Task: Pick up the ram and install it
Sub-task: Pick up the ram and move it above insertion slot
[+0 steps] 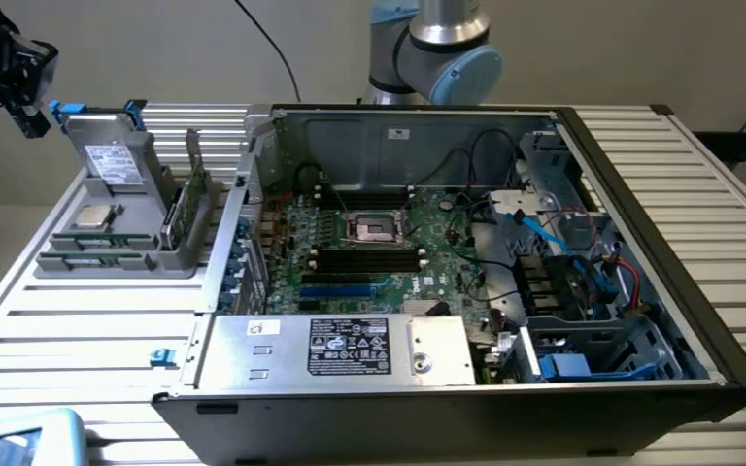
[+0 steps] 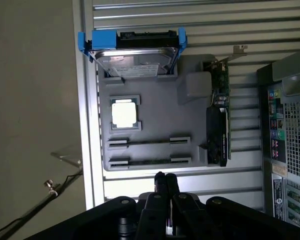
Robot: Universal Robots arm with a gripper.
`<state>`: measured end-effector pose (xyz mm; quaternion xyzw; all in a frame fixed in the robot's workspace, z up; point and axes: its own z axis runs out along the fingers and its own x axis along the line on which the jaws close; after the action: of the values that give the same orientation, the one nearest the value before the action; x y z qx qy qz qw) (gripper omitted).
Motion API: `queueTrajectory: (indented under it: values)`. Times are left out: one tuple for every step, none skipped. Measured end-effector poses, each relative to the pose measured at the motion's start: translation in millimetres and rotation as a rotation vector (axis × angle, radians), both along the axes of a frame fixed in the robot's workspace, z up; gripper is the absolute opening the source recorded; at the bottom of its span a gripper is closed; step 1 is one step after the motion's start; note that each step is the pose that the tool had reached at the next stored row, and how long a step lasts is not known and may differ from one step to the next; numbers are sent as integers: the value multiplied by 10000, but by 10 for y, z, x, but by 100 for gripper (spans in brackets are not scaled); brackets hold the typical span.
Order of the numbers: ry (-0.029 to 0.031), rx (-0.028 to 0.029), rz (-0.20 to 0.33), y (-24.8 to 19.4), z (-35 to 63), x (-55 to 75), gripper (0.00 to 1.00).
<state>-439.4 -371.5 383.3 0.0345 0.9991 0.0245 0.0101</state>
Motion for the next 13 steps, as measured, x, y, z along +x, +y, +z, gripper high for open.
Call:
queueTrajectory:
  values:
    - [-1,12,54,0,0,0,11]
    - [-1,30,163,0,0,0,11]
    - [-2,55,319,0,-1,0,11]
    - [-1,75,506,0,-1,0,11]
    - [-2,92,686,0,-1,0,11]
    - [-2,105,865,0,-1,0,11]
    - [0,111,1047,0,-1,0,11]
    - [2,111,1226,0,0,0,11]
    - [2,112,1406,-1,-1,0,11]
    - [2,113,1591,0,-1,-1,11]
    - [3,113,1770,0,-2,-1,11]
    - [5,112,1952,0,-1,0,11]
    - [6,112,2146,0,-1,0,11]
